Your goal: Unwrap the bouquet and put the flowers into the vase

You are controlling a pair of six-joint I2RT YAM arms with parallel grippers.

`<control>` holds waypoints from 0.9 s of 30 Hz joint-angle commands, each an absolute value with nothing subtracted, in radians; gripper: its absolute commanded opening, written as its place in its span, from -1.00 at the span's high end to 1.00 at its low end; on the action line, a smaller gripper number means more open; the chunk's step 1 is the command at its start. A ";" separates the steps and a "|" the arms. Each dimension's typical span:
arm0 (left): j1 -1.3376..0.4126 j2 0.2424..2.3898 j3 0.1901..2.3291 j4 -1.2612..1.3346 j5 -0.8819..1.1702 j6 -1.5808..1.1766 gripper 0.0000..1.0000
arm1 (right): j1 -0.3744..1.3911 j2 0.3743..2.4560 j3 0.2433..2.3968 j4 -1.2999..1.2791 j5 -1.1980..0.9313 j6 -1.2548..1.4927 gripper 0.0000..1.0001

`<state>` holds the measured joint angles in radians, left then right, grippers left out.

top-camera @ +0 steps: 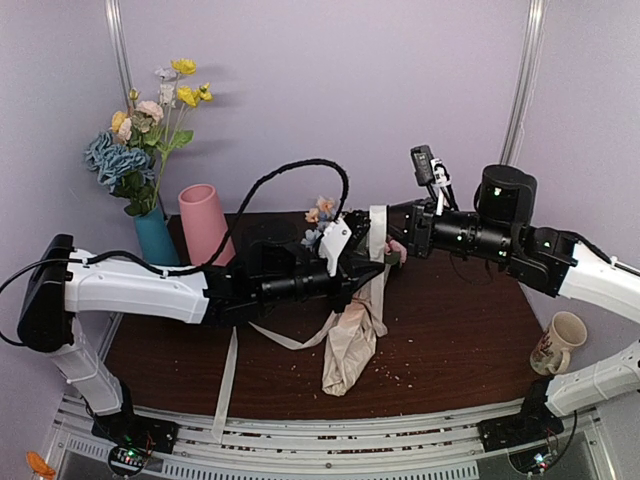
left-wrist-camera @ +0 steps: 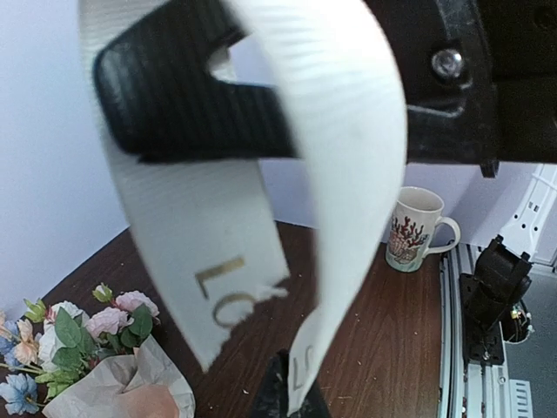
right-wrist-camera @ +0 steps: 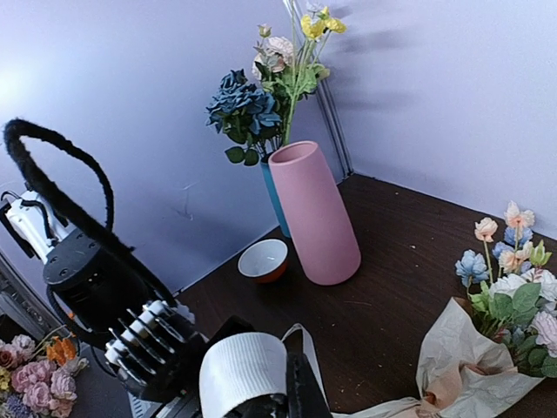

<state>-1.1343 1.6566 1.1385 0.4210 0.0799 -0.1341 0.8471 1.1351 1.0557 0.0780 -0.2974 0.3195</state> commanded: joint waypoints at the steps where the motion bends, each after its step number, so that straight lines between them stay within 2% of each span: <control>1: -1.137 1.589 1.085 0.517 -0.014 -0.159 1.00 | 0.853 1.148 1.075 0.063 -0.161 0.330 1.00; 2: -1.138 1.572 1.072 0.513 -0.049 -0.165 1.00 | 0.853 1.156 1.077 0.063 -0.160 0.333 0.96; 7: -1.135 1.471 1.025 0.395 -0.300 -0.217 1.00 | 0.853 1.193 1.081 0.072 -0.170 0.362 0.47; 11: -1.102 1.371 0.955 0.266 -0.498 -0.288 1.00 | 0.853 1.225 1.080 0.076 -0.162 0.381 0.35; 13: -1.065 1.313 0.917 0.197 -0.569 -0.332 1.00 | 0.853 1.245 1.085 0.069 -0.158 0.386 0.19; 15: -1.039 1.250 0.878 0.134 -0.639 -0.370 1.00 | 0.854 1.262 1.089 0.055 -0.144 0.388 -0.02; 19: -1.009 1.126 0.809 -0.005 -0.742 -0.477 1.00 | 0.854 1.280 1.080 0.017 -0.073 0.392 -0.63; 21: -1.005 1.078 0.779 -0.067 -0.775 -0.544 1.00 | 0.854 1.286 1.069 0.002 -0.034 0.391 -0.83; 24: -1.003 1.025 0.739 -0.166 -0.809 -0.634 1.00 | 0.850 1.299 1.055 -0.031 0.030 0.398 -0.98; 27: -1.002 0.991 0.709 -0.280 -0.843 -0.738 1.00 | 0.843 1.310 1.040 -0.060 0.090 0.408 -1.00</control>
